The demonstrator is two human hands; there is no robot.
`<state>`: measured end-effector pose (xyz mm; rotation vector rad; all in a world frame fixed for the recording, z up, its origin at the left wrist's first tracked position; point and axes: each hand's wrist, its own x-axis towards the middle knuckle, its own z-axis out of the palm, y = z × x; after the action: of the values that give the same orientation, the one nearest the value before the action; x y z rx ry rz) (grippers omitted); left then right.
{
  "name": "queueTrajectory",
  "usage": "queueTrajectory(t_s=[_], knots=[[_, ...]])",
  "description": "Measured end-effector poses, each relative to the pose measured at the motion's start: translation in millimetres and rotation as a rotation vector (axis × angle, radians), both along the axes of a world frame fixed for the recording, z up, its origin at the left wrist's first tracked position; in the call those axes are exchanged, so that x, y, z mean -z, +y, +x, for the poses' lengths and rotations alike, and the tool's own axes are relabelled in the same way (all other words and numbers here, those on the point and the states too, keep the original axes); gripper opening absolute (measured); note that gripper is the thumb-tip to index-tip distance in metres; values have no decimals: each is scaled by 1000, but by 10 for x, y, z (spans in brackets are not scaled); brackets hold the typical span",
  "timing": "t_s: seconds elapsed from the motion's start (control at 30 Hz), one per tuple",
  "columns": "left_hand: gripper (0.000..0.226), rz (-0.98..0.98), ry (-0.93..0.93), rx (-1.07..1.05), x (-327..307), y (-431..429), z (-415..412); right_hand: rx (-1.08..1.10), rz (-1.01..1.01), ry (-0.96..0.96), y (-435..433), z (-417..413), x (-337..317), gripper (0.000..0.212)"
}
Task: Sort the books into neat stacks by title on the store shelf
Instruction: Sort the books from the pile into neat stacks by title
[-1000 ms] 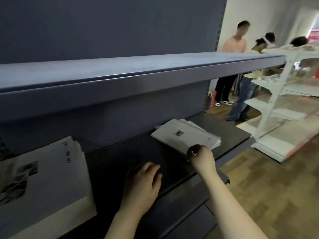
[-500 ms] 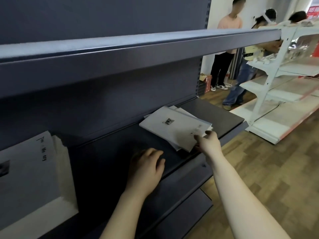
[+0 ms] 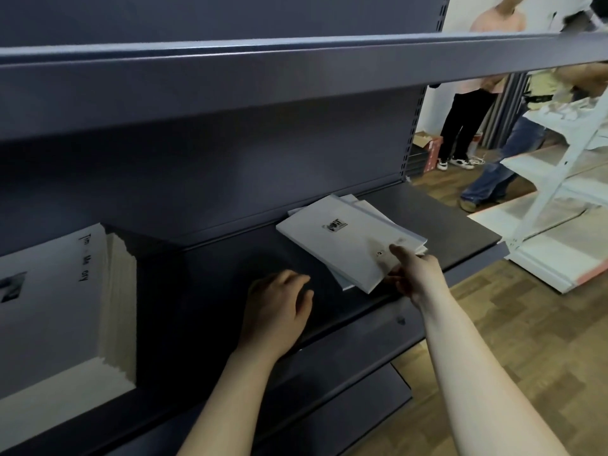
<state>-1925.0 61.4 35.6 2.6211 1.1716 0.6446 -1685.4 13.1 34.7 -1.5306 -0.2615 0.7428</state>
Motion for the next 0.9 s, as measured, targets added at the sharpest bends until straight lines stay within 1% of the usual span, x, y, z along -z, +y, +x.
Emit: queueTrajectory(t_s=[0.1,0.2,0.3,0.37,0.43,0.6,0.73,0.8,0.9], knots=[[32,-16,6,-33,5,3,42,-27,63,36,39,32,6,21],[33,-18,9,-59,2,3,66,-44,85,-40,55,16,3,12],[34,-36,28,-89,-3,3,68,-50,114,-78,81,21,-27,12],[35,-39,25,-103,-11,1,72,-84,177,-74,100,20,-62,14],[36,-42,23,-117,-27,-3,76,-101,230,-121,135,22,-82,16],[39,-55,19,-151,-79,-22,38,-144,333,-291,170,-70,-168,9],[42,-73,1,-164,-175,-18,33,-228,413,-462,157,-251,-322,12],[45,-104,-25,-149,-263,-27,59,-248,417,-579,178,-374,-375,13],[56,-164,-114,-113,-444,-71,95,-292,390,-846,187,-605,-430,26]])
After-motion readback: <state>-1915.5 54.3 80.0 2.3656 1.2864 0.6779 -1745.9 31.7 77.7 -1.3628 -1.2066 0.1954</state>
